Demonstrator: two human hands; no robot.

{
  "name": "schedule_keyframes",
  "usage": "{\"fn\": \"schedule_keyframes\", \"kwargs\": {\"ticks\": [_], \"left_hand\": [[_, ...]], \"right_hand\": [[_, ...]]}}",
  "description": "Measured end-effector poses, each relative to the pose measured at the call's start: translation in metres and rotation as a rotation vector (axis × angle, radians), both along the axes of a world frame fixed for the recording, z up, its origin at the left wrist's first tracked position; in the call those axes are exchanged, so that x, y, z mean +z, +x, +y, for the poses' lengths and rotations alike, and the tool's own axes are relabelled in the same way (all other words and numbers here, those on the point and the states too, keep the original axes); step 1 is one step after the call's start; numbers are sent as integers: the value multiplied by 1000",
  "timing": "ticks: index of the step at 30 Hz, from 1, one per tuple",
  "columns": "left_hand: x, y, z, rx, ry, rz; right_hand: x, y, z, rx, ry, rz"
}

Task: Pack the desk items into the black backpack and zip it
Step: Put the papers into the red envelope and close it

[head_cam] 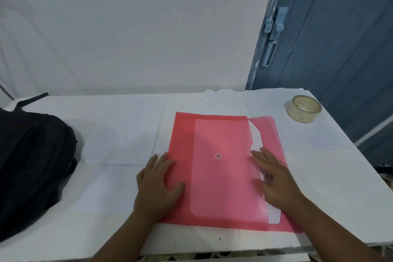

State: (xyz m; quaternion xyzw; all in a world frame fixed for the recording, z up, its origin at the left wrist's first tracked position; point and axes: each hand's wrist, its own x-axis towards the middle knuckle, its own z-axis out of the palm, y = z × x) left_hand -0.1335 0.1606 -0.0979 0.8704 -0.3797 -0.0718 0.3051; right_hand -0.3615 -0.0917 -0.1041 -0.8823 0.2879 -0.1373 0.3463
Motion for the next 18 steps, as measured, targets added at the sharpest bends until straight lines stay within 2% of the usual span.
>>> {"fn": "schedule_keyframes", "kwargs": {"ticks": [5, 9, 11, 16, 18], "left_hand": [[-2, 0, 0, -2, -32, 1], [-2, 1, 0, 7, -46, -7], [-2, 1, 0, 7, -49, -8], [-3, 2, 1, -2, -47, -18], [-4, 2, 2, 2, -57, -19]], "right_hand": [[3, 3, -1, 101, -29, 24], [4, 6, 3, -58, -38, -48], [1, 5, 2, -44, -118, 28], [1, 9, 0, 165, -340, 339], [4, 10, 3, 175, -352, 364]]}}
